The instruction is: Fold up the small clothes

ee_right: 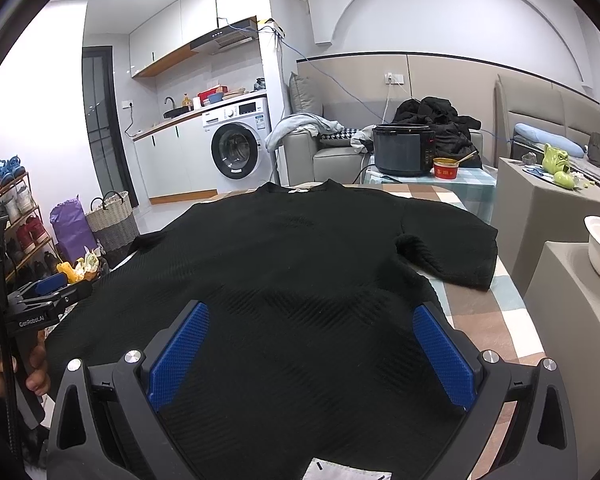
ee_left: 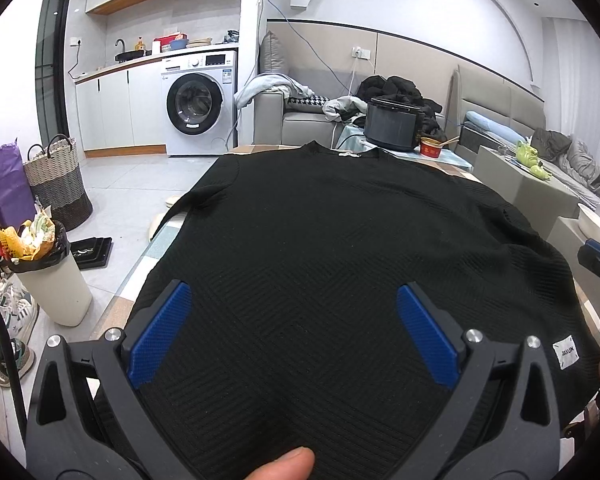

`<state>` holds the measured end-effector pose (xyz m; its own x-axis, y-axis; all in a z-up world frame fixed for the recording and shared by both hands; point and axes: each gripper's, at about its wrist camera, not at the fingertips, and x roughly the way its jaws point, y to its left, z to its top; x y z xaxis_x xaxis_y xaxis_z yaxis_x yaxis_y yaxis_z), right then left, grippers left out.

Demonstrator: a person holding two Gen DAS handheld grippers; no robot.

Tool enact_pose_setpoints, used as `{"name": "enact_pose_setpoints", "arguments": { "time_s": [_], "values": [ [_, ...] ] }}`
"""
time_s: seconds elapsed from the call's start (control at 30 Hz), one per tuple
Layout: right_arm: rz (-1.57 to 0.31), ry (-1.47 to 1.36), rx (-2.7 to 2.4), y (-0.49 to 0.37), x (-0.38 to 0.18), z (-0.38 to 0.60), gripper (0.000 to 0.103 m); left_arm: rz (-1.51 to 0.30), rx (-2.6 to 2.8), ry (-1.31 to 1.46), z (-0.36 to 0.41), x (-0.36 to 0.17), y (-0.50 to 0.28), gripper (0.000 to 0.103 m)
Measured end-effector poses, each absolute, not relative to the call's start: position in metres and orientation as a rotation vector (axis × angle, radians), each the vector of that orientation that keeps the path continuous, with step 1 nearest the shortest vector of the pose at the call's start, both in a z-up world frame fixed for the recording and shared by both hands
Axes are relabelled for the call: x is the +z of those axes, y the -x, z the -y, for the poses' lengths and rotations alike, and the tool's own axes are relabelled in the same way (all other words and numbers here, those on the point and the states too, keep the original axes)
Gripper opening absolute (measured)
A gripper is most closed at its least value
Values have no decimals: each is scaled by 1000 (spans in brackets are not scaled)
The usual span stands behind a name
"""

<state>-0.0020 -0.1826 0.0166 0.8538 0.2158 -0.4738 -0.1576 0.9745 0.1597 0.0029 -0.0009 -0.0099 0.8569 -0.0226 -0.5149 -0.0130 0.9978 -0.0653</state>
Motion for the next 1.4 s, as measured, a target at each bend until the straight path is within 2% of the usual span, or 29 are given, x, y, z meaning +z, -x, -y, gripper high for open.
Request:
{"name": "enact_pose_setpoints", "arguments": {
  "time_s": [1.4],
  "values": [
    [-512,-158,154,0,20,196,103,-535,3,68,-1,-7,-3,102]
  ]
}}
